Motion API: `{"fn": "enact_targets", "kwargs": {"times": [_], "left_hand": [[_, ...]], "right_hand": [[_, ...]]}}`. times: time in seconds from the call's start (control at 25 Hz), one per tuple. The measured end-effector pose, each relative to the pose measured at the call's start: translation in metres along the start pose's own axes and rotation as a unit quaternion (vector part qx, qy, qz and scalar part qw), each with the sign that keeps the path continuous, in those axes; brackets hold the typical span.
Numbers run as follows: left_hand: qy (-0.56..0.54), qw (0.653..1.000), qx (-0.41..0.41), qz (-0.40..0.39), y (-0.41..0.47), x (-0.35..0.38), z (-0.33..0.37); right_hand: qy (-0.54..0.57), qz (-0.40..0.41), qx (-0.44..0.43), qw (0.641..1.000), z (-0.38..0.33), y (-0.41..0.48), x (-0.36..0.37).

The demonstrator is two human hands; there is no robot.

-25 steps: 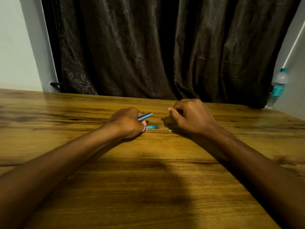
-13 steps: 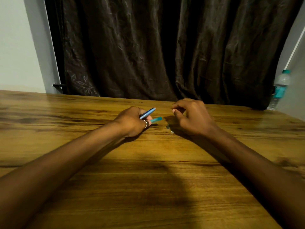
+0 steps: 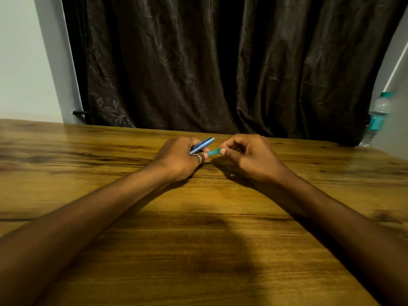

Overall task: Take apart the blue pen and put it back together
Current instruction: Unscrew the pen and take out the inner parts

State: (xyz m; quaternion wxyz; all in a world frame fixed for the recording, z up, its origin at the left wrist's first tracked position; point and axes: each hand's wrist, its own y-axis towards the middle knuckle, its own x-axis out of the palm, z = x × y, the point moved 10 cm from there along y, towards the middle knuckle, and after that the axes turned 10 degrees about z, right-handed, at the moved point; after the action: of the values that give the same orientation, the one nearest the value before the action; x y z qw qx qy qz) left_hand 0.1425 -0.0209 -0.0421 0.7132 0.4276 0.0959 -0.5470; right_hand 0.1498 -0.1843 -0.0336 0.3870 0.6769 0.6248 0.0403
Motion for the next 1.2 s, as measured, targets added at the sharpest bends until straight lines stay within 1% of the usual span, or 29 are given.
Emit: {"fn": "enact_targets", "kwargs": {"times": [0.12,0.16,0.28,0.32,0.4,0.48,0.6,0.72,0.8,0.84,1.04,1.2], "left_hand": [[0.019,1.000,-0.008,0.003,0.001,-0.001,-0.001],[0.029,1.000,-0.007,0.004,0.002,-0.002,-0.001],[0.075,0.997,-0.015,0.018,0.006,-0.013,-0.008],[0.090,0.995,-0.024,0.029,0.008,-0.020,-0.014],[0.101,0.992,-0.044,0.053,0.012,-0.034,-0.026],[0.106,0.990,-0.057,0.077,0.014,-0.044,-0.031],[0.116,0.987,-0.054,0.099,0.015,-0.049,-0.029],[0.111,0.987,-0.056,0.100,0.015,-0.049,-0.028],[0.110,0.988,-0.056,0.098,0.014,-0.048,-0.027],[0.110,0.988,-0.054,0.097,0.014,-0.047,-0.027],[0.095,0.990,-0.058,0.081,0.014,-0.045,-0.027],[0.093,0.991,-0.062,0.071,0.013,-0.043,-0.028]], "right_hand": [[0.016,-0.010,0.029,0.999,0.006,-0.001,0.007],[0.006,-0.006,0.024,1.000,0.006,0.000,0.008],[-0.095,0.042,-0.058,0.993,-0.004,0.010,-0.004],[-0.110,0.053,-0.076,0.990,-0.008,0.013,-0.010],[-0.153,0.042,-0.113,0.981,-0.013,0.017,-0.018],[-0.238,-0.012,-0.169,0.956,-0.019,0.012,-0.007],[-0.338,-0.078,-0.284,0.894,-0.040,-0.006,0.024],[-0.430,-0.105,-0.352,0.825,-0.049,-0.017,0.050],[-0.449,-0.115,-0.375,0.802,-0.047,-0.023,0.060],[-0.449,-0.121,-0.379,0.800,-0.046,-0.024,0.063],[-0.421,-0.139,-0.349,0.826,-0.039,-0.021,0.062],[-0.416,-0.138,-0.336,0.834,-0.037,-0.020,0.061]]}}
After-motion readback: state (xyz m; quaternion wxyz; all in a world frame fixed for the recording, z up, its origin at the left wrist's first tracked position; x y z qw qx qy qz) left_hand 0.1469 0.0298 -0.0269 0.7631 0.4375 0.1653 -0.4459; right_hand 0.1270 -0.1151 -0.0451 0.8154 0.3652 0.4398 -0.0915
